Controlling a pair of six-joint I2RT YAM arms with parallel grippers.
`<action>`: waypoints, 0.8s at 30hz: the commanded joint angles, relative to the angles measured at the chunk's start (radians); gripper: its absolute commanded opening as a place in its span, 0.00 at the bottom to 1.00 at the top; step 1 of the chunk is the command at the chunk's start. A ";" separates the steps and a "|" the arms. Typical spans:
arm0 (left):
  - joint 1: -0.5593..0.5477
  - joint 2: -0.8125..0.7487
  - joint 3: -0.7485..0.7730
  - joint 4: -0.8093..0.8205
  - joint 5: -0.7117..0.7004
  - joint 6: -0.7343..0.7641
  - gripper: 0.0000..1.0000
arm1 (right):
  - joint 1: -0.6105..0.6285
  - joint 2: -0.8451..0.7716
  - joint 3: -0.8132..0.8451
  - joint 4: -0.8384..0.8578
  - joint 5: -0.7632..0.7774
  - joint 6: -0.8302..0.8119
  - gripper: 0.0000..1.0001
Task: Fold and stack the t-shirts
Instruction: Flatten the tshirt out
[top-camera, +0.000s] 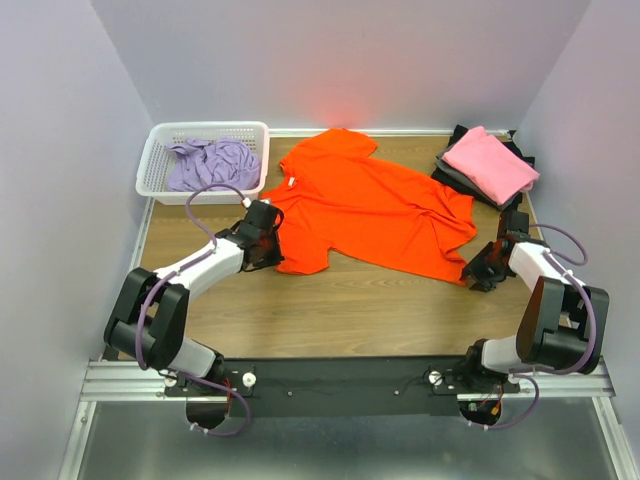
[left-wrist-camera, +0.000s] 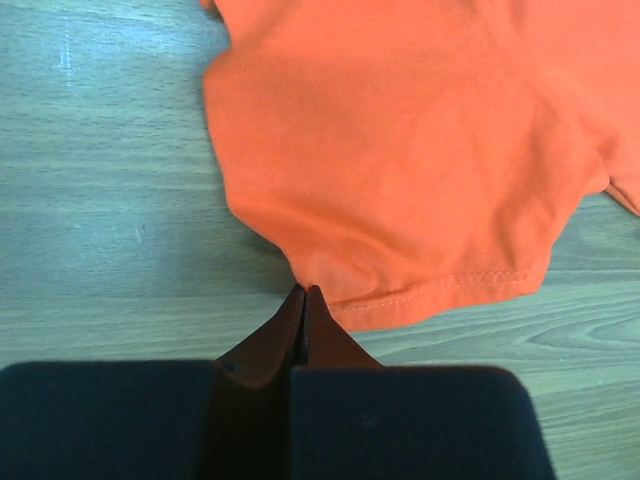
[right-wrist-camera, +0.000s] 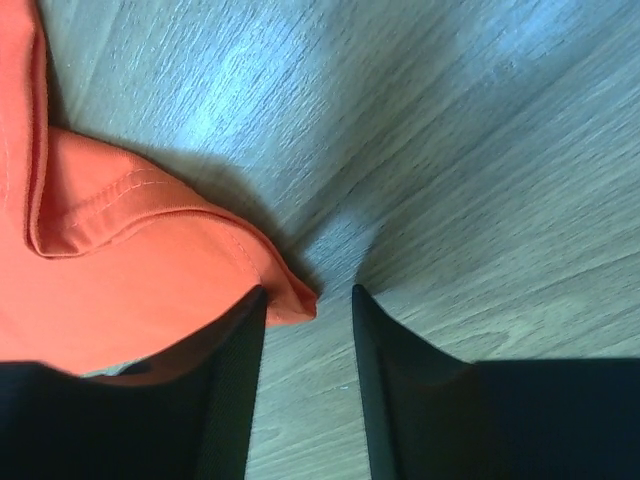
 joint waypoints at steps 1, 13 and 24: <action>0.009 -0.033 0.026 -0.034 0.021 0.032 0.00 | -0.005 0.042 -0.013 0.018 -0.004 -0.010 0.39; 0.016 -0.128 0.024 -0.083 0.024 0.037 0.00 | -0.003 0.099 0.007 0.019 -0.058 -0.056 0.02; 0.016 -0.201 0.061 -0.175 0.036 0.052 0.00 | 0.003 0.029 0.090 -0.076 -0.119 -0.038 0.02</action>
